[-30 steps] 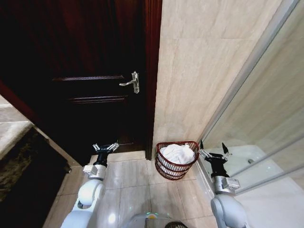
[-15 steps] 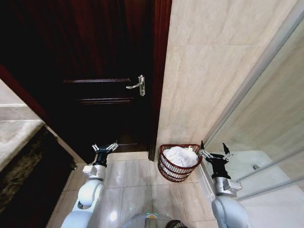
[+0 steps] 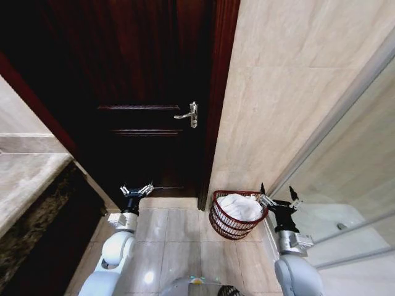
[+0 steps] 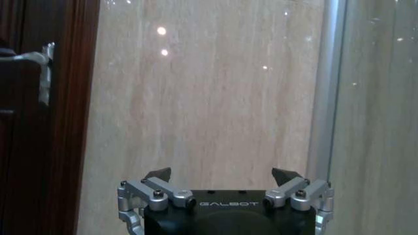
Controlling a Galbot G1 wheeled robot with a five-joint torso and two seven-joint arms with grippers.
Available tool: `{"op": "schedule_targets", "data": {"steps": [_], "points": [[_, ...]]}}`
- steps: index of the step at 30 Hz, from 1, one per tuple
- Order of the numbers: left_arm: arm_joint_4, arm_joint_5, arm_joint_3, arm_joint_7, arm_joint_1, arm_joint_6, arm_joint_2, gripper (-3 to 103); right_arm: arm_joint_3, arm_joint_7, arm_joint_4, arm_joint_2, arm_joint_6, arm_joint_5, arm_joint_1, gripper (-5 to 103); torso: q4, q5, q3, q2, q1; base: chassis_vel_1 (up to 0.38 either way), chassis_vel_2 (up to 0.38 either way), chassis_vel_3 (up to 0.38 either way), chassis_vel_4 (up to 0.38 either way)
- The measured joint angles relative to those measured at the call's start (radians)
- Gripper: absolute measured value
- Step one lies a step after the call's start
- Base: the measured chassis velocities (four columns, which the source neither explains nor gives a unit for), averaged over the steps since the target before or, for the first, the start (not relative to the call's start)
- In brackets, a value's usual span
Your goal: Discard the used towel into the hamper.
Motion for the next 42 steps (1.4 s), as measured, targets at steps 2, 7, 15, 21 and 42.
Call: {"op": "schedule_targets", "data": {"steps": [2, 7, 15, 21, 42], "points": [[-0.002, 0.001, 0.0, 0.0, 0.001, 0.001, -0.001, 100, -0.001, -0.001, 0.005, -0.001, -0.006, 0.001, 0.004, 100, 0.0, 0.0, 0.005, 0.009, 0.004, 0.0, 0.0, 0.0, 0.0], [-0.006, 0.009, -0.003, 0.0, 0.006, 0.002, -0.002, 100, 0.005, -0.007, 0.007, -0.01, -0.01, 0.007, 0.001, 100, 0.0002, 0.0, 0.019, 0.033, 0.015, 0.0, 0.0, 0.0, 0.0], [-0.013, 0.04, 0.0, -0.01, 0.001, 0.004, -0.015, 100, 0.059, -0.031, -0.004, -0.013, 0.01, 0.045, -0.026, 100, -0.0003, 0.0, 0.037, 0.067, 0.03, 0.0, 0.0, 0.0, 0.0], [-0.023, 0.043, 0.004, -0.013, 0.0, 0.022, -0.021, 100, 0.08, -0.043, -0.015, -0.02, 0.024, 0.061, -0.038, 100, -0.0001, 0.0001, 0.052, 0.094, 0.041, 0.0, 0.0, 0.0, 0.0], [-0.015, 0.043, -0.003, -0.021, -0.008, 0.025, -0.011, 100, 0.059, -0.076, -0.013, -0.029, 0.0, 0.091, -0.02, 100, -0.0001, 0.0001, 0.109, 0.198, 0.088, 0.0, 0.0, 0.0, 0.0]]}}
